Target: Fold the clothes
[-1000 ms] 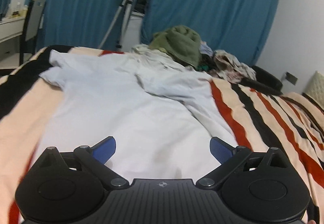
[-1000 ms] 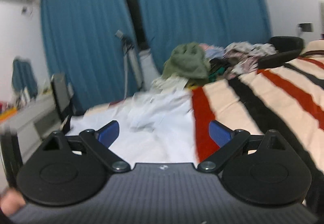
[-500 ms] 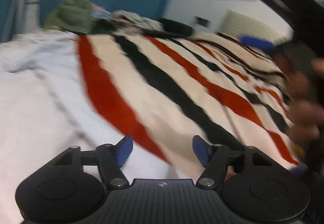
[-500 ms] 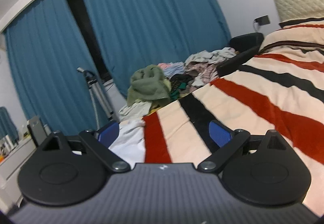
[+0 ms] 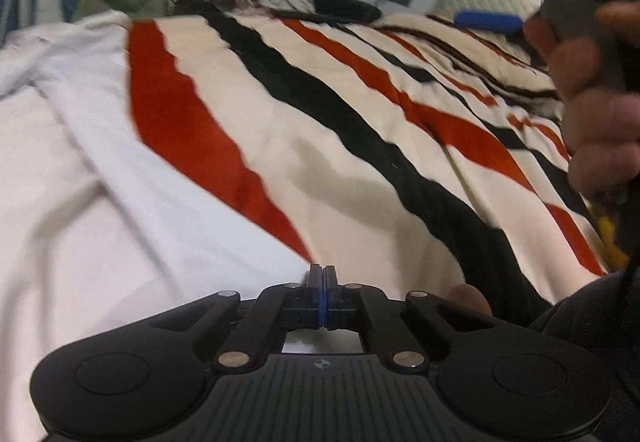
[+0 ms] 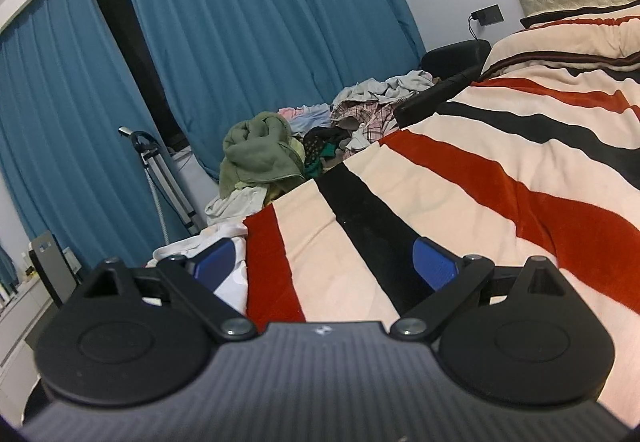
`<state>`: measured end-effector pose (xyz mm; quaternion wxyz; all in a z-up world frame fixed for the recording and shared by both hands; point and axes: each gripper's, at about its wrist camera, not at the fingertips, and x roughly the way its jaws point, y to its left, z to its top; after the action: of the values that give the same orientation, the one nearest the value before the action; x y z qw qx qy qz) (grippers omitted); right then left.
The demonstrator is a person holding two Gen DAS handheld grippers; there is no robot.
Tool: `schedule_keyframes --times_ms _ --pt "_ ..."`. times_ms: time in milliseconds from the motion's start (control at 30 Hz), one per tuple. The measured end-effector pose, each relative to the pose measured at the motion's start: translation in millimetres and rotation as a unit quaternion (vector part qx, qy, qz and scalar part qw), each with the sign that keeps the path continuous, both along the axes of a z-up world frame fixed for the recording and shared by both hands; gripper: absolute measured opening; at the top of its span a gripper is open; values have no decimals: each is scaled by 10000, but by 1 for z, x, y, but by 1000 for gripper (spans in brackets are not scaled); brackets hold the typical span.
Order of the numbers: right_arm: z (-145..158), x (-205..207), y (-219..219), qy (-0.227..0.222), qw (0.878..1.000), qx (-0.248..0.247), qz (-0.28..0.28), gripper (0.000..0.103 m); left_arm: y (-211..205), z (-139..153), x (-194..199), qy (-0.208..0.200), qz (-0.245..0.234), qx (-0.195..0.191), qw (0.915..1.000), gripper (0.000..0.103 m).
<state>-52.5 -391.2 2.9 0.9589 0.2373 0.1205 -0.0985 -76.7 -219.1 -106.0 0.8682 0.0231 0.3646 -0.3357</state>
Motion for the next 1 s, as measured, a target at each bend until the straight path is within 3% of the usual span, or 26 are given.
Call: schedule_keyframes --times_ms 133,200,267,333,400,467,500,533,567,600,633,767,833,1000 --pt "4 -2 7 -2 10000 -71 23 97 20 21 -9 -66 31 -293 9995 0" --pt "6 -4 11 -13 10000 -68 50 97 16 24 -12 -122 -168 -156 9997 1" --pt "9 -7 15 -44 9999 -78 102 97 10 21 -17 -156 -368 3 9992 8" --pt "12 -10 19 -83 9997 -142 160 97 0 15 -24 -223 -564 182 9980 48" --pt "14 -12 24 -106 9995 -201 205 97 -13 6 -31 -401 -812 353 9953 59" --pt "12 -10 25 -70 9995 -242 201 97 -23 -3 -33 -667 -966 536 9916 55" --pt "12 -10 26 -52 9994 -263 199 97 -28 -7 -33 -773 -1026 615 9898 48" --pt "10 -8 27 -11 9994 -281 193 97 -28 -10 -29 -707 -972 614 9909 31" --pt "8 -5 27 64 9994 -293 180 97 -27 -12 -25 -627 -925 592 9920 23" --pt "7 -2 27 139 9993 -305 167 97 -23 -12 -20 -464 -920 430 9938 8" --pt "5 0 27 199 9992 -299 163 97 -17 -10 -18 -358 -883 279 9951 6" --pt "5 -4 23 129 9997 -167 151 97 18 16 -28 -601 -510 -24 9969 6" --pt "8 -8 24 -22 9997 -145 182 97 51 36 -37 -612 -118 -340 9975 5" --pt "7 -5 46 33 9983 -305 488 97 134 76 -68 -592 1007 -1022 9879 5"
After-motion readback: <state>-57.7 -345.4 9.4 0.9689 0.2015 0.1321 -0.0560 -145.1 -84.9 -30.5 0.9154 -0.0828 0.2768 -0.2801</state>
